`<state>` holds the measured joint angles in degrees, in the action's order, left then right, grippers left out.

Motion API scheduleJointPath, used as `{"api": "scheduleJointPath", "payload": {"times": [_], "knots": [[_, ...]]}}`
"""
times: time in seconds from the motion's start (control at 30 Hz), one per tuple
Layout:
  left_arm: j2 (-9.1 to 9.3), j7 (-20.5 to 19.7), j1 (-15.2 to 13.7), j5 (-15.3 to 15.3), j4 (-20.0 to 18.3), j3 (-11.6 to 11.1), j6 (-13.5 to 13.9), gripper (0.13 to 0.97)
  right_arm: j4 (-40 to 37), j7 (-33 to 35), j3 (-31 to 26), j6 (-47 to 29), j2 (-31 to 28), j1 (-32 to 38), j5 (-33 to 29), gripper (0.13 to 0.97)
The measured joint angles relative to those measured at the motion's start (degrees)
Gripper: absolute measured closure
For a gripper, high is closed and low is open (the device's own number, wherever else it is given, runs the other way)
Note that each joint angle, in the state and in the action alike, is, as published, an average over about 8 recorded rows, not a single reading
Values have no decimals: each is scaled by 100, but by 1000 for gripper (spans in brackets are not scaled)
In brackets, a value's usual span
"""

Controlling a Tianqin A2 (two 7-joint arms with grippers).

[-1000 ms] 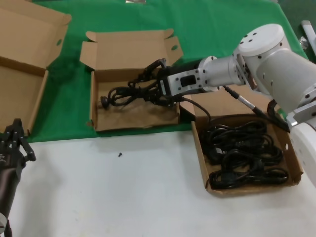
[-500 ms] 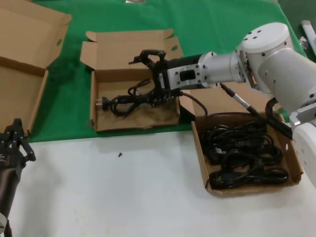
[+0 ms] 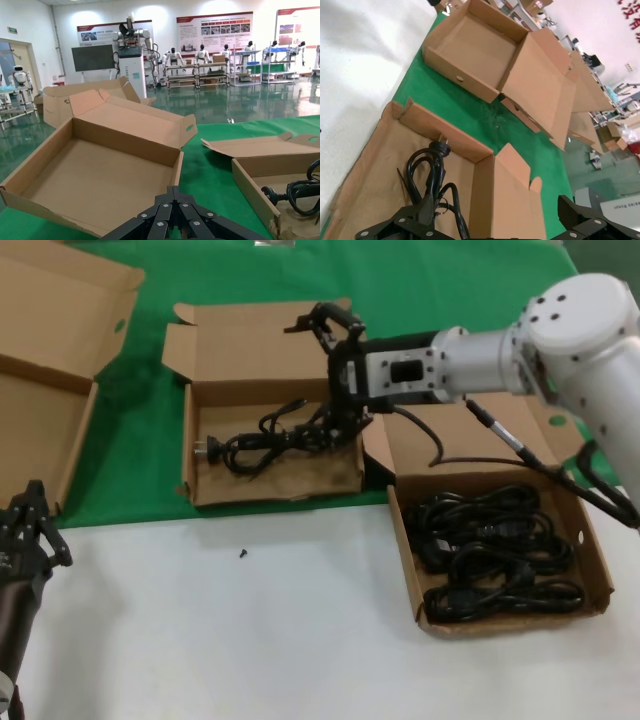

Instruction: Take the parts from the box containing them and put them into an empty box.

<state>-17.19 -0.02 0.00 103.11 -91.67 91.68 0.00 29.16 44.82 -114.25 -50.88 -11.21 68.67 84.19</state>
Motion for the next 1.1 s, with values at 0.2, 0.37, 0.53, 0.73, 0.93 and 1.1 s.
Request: {"api": "scheduleJointPath", "payload": {"times": [0.2,0.37,0.53,0.73,0.93,1.1], "knots": [[0,0,0,0,0,0,0,955,861,-602,-89,-20,-300,-334,-73,212],[0,0,0,0,0,0,0,951,1026,-717,-63,53,-337,-461,-50,176],[0,0,0,0,0,0,0,931,1257,-883,40,275,-348,-745,36,139],[0,0,0,0,0,0,0,885,1643,-1159,212,647,-368,-1218,180,131],[0,0,0,1,0,0,0,821,2063,-1461,398,1051,-389,-1733,336,129],[0,0,0,0,0,0,0,777,2415,-1715,555,1388,-406,-2165,467,129]]}}
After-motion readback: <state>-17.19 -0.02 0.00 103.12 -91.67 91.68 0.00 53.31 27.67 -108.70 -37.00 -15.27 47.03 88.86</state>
